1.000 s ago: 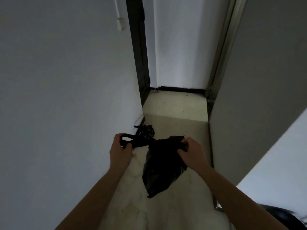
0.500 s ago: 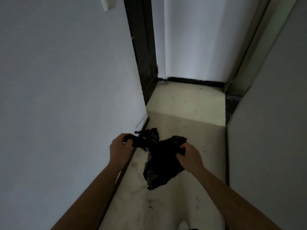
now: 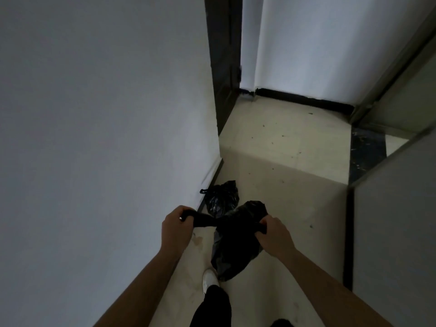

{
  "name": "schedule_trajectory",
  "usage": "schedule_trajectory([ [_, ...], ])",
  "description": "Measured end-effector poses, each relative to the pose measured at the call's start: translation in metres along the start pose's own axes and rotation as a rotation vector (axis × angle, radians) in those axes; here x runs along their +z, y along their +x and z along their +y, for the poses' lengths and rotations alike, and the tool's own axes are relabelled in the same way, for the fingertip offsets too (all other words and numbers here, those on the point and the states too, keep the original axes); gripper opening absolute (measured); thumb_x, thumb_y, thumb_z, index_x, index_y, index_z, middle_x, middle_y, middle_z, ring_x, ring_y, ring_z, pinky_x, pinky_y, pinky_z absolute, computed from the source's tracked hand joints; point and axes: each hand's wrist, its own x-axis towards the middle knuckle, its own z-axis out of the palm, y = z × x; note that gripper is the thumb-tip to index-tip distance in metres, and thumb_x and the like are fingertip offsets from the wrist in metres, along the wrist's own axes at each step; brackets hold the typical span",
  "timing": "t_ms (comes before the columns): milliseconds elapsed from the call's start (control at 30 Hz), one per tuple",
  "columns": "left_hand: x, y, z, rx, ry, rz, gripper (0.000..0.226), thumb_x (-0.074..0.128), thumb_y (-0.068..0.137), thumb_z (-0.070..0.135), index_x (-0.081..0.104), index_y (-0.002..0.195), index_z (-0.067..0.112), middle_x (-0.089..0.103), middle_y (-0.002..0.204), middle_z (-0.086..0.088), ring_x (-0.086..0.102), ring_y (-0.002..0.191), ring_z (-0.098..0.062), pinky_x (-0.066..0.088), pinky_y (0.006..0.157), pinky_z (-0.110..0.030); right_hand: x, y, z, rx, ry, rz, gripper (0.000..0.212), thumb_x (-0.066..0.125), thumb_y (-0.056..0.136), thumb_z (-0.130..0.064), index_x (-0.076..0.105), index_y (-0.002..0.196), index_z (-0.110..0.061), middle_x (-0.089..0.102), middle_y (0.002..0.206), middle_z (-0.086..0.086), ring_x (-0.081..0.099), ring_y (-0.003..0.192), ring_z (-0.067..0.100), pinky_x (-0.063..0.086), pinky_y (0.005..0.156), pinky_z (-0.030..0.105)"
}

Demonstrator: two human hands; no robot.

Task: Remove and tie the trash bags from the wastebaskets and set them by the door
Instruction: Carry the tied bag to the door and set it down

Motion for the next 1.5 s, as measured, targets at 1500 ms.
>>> schedule_trajectory([
  [1500, 0.105, 0.209, 0.061, 0.762, 0.791, 0.137, 0.054, 0.033, 0.105, 0.045, 0.047, 0.143, 0.01, 0.04, 0.152, -0.023, 0.039, 0.14, -0.041, 0.035, 0.11, -0.056, -0.099, 0.189, -0.021, -0.261, -0.348, 0.383, 0.058, 0.035, 0.1, -0.05, 0.035, 0.148, -0.017, 0.029, 0.157, 0.018, 0.034, 0.141, 0.035, 0.031, 0.112, 0.048],
])
